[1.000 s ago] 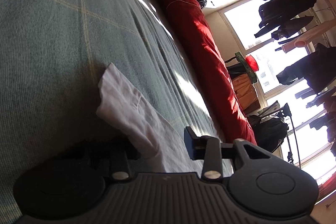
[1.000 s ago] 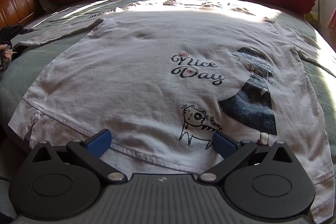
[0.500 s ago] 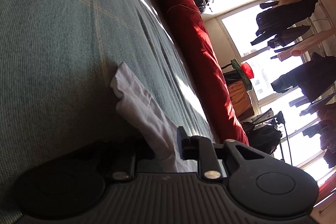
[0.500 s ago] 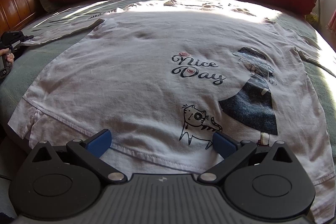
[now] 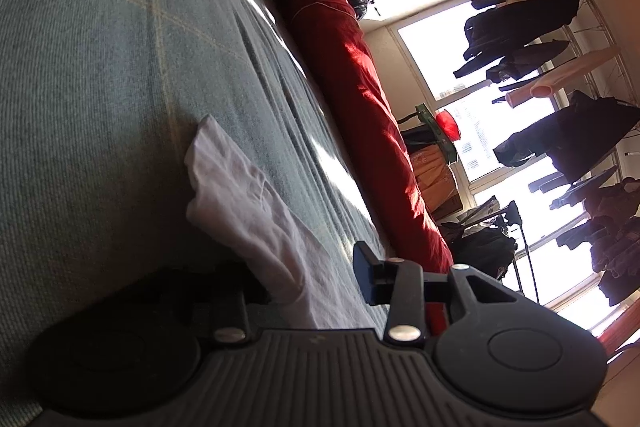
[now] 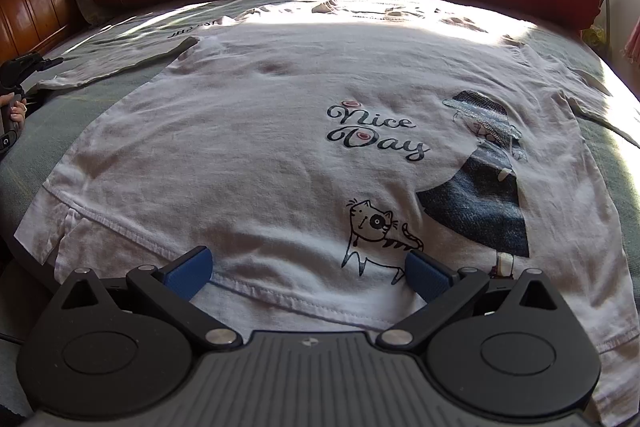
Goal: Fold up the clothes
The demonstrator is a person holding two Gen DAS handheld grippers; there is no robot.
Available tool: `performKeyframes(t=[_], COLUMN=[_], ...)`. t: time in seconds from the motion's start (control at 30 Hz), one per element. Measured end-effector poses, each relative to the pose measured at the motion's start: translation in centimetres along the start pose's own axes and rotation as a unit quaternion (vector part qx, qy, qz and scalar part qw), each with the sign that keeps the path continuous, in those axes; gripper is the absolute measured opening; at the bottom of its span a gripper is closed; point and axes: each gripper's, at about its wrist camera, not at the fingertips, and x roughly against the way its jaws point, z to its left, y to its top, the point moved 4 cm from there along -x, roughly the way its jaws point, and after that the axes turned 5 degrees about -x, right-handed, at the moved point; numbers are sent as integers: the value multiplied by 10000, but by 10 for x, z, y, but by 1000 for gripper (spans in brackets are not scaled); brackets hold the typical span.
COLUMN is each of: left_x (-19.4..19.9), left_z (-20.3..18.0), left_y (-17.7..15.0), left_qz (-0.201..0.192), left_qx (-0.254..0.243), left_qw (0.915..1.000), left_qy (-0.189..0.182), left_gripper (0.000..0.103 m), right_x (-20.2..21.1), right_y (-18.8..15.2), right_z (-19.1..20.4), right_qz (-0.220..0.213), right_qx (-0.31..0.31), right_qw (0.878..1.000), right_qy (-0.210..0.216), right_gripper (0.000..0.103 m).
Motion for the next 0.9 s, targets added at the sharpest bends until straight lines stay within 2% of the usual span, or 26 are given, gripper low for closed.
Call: performKeyframes(t=[0.27,0.47,0.9], left_x=[-3,-5,-3], left_z=[-2,-7,-6], left_y=[1,0,0], left_qz=[55,72,100], left_qx=[-138,-329,-362], left_qw=[9999,9993,9992], left_qy=[14,167,110], left_gripper=[39,39,39], right_x=[0,0,0], right_y=[-1,-2,-3], right_z=[-1,0,1], right_qz=[-20,-39,-55], right_qx=[20,63,94], right_qw=[10000,10000,9999], right_qy=[8,-3,-5], right_gripper=[103,103,103])
